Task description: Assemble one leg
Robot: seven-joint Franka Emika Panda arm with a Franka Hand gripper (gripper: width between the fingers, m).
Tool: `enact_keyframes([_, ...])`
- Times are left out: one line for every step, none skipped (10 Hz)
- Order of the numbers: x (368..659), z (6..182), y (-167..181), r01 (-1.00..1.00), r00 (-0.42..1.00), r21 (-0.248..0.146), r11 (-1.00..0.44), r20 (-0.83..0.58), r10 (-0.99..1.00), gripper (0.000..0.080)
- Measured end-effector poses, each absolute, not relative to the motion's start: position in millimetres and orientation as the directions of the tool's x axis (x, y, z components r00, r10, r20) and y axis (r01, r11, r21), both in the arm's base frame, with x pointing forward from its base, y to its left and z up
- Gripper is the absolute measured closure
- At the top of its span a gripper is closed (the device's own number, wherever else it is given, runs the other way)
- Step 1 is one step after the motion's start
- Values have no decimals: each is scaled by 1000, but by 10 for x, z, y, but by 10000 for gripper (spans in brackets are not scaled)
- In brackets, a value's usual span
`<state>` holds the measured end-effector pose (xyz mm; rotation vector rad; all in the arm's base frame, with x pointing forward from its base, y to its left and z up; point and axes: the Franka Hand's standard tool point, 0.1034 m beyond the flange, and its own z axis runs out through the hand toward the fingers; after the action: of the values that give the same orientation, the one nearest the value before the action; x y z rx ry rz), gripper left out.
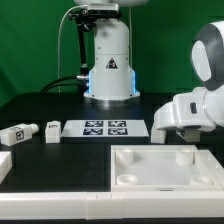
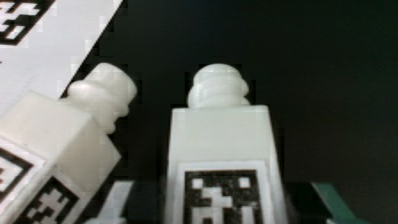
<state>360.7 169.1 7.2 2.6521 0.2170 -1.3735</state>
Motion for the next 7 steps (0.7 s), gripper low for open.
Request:
enact_keyframes([3606, 72, 1694, 196, 571, 64, -979, -819, 61, 514])
enact_keyframes([3607, 76, 1691, 196, 571, 64, -978, -819, 61, 514])
enact_keyframes([3612, 83, 1691, 197, 572, 64, -978, -818, 61, 514])
enact_keyframes([3619, 107, 1686, 199, 572, 64, -978, -818, 63, 514])
enact_keyframes([3630, 172, 1667, 199, 566, 64, -978, -822, 62, 512])
enact_keyframes([3652, 246, 1642, 197, 565, 66, -978, -823, 58, 512])
enact_keyframes([3670, 320, 1620, 197, 559, 65, -978, -827, 58, 512])
